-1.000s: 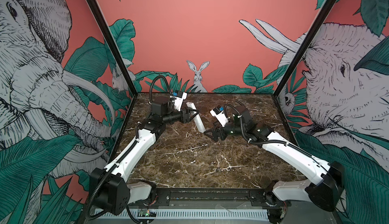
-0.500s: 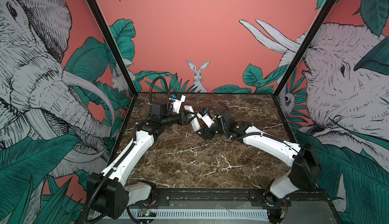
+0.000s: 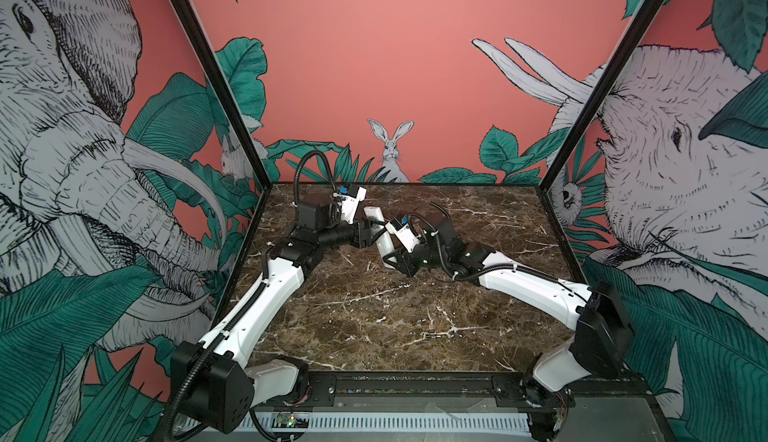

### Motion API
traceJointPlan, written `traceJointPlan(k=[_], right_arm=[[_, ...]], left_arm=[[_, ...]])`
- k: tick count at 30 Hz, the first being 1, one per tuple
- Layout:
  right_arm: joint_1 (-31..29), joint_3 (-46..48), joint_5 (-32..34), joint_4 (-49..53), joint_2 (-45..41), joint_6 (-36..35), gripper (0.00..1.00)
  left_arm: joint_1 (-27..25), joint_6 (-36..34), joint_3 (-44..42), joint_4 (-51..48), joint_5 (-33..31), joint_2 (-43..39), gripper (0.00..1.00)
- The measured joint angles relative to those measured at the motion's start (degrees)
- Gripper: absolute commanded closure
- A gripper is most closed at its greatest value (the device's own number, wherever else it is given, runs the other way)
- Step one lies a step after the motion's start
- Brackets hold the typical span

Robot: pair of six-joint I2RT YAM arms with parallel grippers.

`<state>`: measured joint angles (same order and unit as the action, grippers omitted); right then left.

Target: Load the batteries into the remote control

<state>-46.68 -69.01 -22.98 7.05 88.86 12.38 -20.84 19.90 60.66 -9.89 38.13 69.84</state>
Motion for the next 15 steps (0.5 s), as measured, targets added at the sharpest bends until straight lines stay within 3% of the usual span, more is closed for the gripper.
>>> traceJointPlan(k=[4, 15], right_arm=[[2.9, 0.9, -5.0, -0.4, -2.2, 2.8, 0.77], [9.9, 4.2, -23.5, 1.1, -9.2, 8.6, 0.78]], left_arm=[[0.0, 0.8, -1.2, 3.3, 2.3, -1.4, 0.11], [-0.1, 3.7, -5.7, 18.2, 11.4, -1.9, 0.10]])
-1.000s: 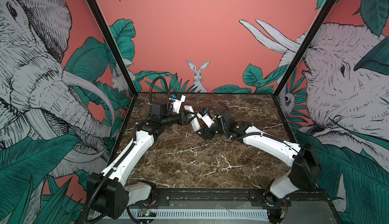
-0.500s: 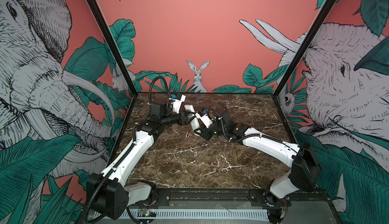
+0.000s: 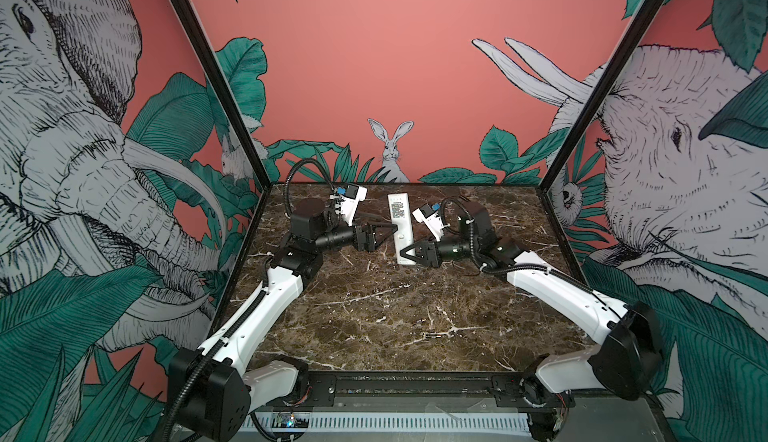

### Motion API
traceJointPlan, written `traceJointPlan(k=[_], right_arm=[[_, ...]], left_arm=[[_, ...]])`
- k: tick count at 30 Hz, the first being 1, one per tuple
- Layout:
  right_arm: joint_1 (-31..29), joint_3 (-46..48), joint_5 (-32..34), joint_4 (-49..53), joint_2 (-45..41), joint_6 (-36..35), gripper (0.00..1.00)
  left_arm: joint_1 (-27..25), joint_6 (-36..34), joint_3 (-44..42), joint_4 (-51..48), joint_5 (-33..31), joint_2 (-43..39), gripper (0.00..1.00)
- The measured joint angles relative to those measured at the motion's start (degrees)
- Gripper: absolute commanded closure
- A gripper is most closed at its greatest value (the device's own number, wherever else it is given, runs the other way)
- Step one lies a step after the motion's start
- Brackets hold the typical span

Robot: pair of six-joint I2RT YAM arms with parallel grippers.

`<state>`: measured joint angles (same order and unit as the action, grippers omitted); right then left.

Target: Load the batteries into the remote control

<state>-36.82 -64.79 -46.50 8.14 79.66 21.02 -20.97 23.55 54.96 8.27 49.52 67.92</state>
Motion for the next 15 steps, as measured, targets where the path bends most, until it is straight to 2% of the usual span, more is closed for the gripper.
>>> traceJointPlan(k=[6, 10, 15], right_arm=[[0.5, 1.2, -7.9, 0.6, -2.1, 0.7, 0.78], [0.5, 2.0, -12.7, 0.5, -2.2, 2.1, 0.78], [1.1, 2.1, -17.2, 0.5, -2.2, 3.1, 0.78]], left_arm=[[-0.2, 2.8, -0.1, 7.4, 6.0, 2.3, 0.12], [-2.0, 2.6, 0.1, 8.3, 8.8, 2.6, 0.15], [-4.5, 0.3, 1.8, 5.2, 11.3, 2.8, 0.30]])
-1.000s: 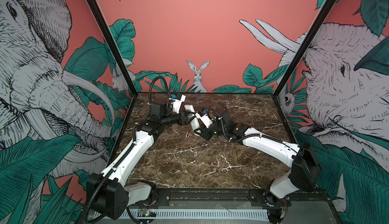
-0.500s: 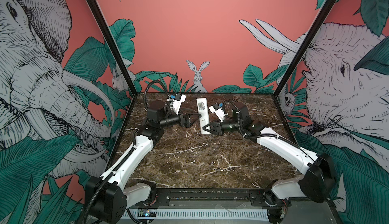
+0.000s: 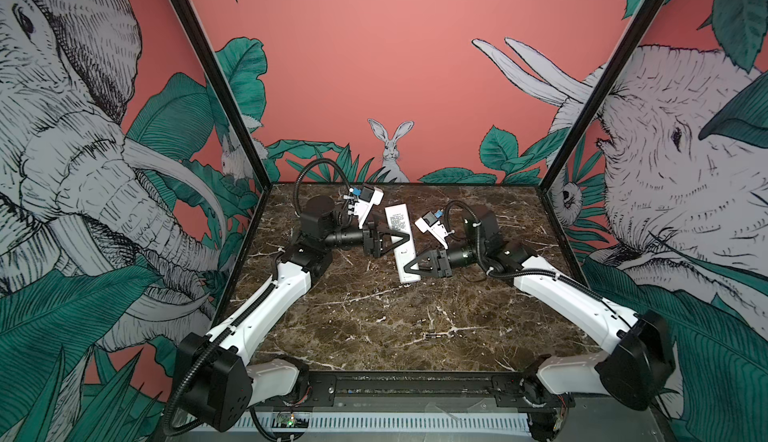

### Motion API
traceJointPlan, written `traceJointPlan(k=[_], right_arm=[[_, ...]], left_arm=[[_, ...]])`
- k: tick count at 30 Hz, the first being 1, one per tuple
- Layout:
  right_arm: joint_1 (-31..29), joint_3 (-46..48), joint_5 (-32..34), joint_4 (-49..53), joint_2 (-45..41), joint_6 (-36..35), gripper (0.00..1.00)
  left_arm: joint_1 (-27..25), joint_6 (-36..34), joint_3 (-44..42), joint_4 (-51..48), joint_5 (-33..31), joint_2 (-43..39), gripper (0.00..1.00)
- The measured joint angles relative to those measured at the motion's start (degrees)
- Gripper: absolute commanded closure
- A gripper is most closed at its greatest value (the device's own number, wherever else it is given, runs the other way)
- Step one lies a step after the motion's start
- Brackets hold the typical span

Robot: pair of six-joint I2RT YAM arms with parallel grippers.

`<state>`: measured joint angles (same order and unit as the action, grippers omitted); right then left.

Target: Load the batteries into the remote control

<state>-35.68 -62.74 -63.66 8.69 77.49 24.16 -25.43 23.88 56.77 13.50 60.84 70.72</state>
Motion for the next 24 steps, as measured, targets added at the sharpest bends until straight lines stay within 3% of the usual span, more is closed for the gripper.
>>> traceJointPlan(k=[4, 17, 19, 24], right_arm=[[0.8, 0.0, -3.5, 0.5, 0.0, 0.4, 0.78], [1.0, 0.0, -8.7, 4.0, -0.2, -1.8, 0.78], [1.0, 0.0, -9.0, 4.1, -0.3, -2.5, 0.78], [1.2, 0.0, -9.6, 4.9, -0.5, -3.2, 0.78]], left_arm=[[-0.3, -1.8, 1.2, -2.7, 1.4, 0.0, 0.44], [-0.3, -4.1, 3.9, -9.3, 2.7, 0.1, 0.65], [-0.3, -3.3, 4.2, -8.9, 3.5, 0.4, 0.66], [-0.3, -1.8, 5.1, -7.6, 5.6, 1.8, 0.57]])
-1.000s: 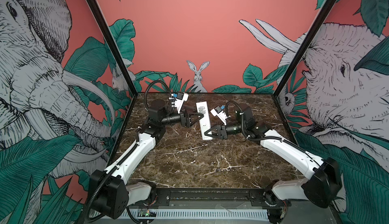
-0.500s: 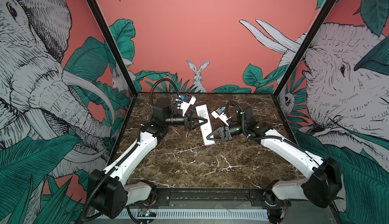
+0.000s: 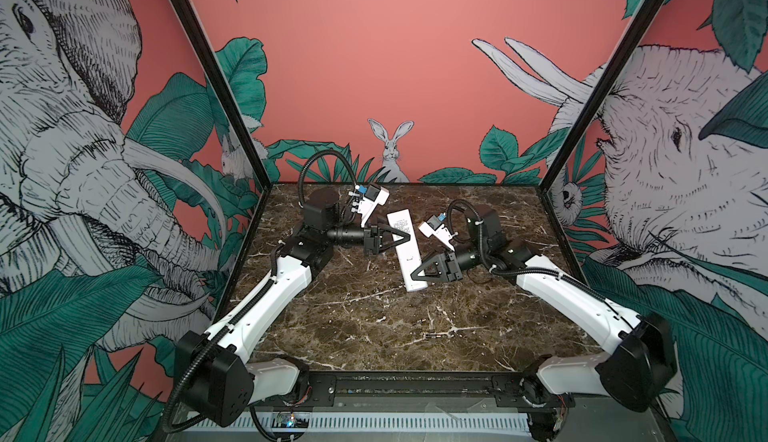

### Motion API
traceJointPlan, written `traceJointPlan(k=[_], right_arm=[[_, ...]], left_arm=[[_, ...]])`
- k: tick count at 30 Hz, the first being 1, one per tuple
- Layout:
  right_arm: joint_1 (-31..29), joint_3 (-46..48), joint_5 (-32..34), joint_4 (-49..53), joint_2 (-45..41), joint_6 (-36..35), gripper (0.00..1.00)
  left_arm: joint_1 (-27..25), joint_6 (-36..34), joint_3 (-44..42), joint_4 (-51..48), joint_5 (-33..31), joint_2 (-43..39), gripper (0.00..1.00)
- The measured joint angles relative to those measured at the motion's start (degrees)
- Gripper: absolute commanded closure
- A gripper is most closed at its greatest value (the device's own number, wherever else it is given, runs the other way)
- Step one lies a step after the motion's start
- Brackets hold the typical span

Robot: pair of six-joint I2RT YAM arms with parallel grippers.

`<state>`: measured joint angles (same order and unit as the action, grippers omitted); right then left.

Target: Load the batteries into the remote control

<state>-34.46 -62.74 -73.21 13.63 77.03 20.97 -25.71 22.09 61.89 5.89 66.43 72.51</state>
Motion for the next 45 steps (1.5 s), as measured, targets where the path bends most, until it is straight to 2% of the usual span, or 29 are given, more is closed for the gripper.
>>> traceJointPlan(k=[3, 8, 12, 14, 17, 19, 20, 21, 22, 24, 27, 30, 35, 40, 45], right_arm=[[0.0, 0.0, -0.2, 0.7, 0.0, 0.0, 0.79], [0.0, 0.0, -0.5, 0.8, 0.0, -0.4, 0.78], [0.0, 0.0, 0.4, 0.9, 0.2, -2.1, 0.70], [0.1, 0.0, 0.8, 0.9, 0.4, -2.0, 0.65], [0.1, 0.0, 1.3, 0.9, 0.4, -1.9, 0.51], [0.2, 0.0, 1.8, 0.7, 0.4, -1.9, 0.31], [0.2, 0.0, 2.1, 0.6, 0.4, -2.2, 0.20], [0.3, 0.0, 2.8, 0.7, 0.4, -2.4, 0.06], [0.3, 0.0, 3.6, 0.8, 0.4, -2.8, 0.01], [0.4, 0.0, 6.2, 1.1, 0.3, -3.4, 0.01], [0.7, 0.1, 14.1, 0.6, 0.1, -2.1, 0.01], [2.0, 1.9, 18.8, -3.2, 0.1, 3.6, 0.01], [3.8, 8.5, 22.5, -18.9, 3.3, 15.2, 0.01], [3.0, 9.8, 27.7, -24.8, 10.4, 21.2, 0.05], [-1.1, 9.2, 36.5, -24.0, 14.5, 22.4, 0.09]], left_arm=[[0.0, 0.2, 0.0, 0.2, 0.4, 0.3, 0.59], [0.0, 1.2, 0.0, 0.7, 0.8, 0.4, 0.70], [0.0, 3.6, 0.5, 1.1, 2.6, 0.4, 0.80], [0.0, 3.4, 0.7, 1.6, 2.8, 0.4, 0.82], [-0.1, 2.9, 0.7, 1.5, 2.4, 0.4, 0.90], [0.1, 2.3, 0.7, 1.0, 0.9, 0.4, 1.00], [0.3, 1.8, 0.7, 0.5, -0.2, 0.4, 1.00], [0.6, 1.4, 0.7, 0.0, -1.3, 0.4, 1.00], [1.1, 0.9, 0.7, -1.0, -2.9, 0.4, 1.00], [2.3, 0.4, 0.3, -2.6, -6.5, -0.1, 1.00], [3.9, 0.1, -1.9, -4.1, -13.2, -2.3, 1.00], [5.3, -0.8, -6.3, -3.1, -22.4, -5.3, 1.00], [6.1, 0.7, -16.1, 1.8, -34.5, -8.3, 1.00], [6.1, 5.8, -24.8, 11.0, -40.1, -8.0, 1.00], [6.1, 10.7, -31.4, 21.2, -43.7, -5.6, 1.00]])
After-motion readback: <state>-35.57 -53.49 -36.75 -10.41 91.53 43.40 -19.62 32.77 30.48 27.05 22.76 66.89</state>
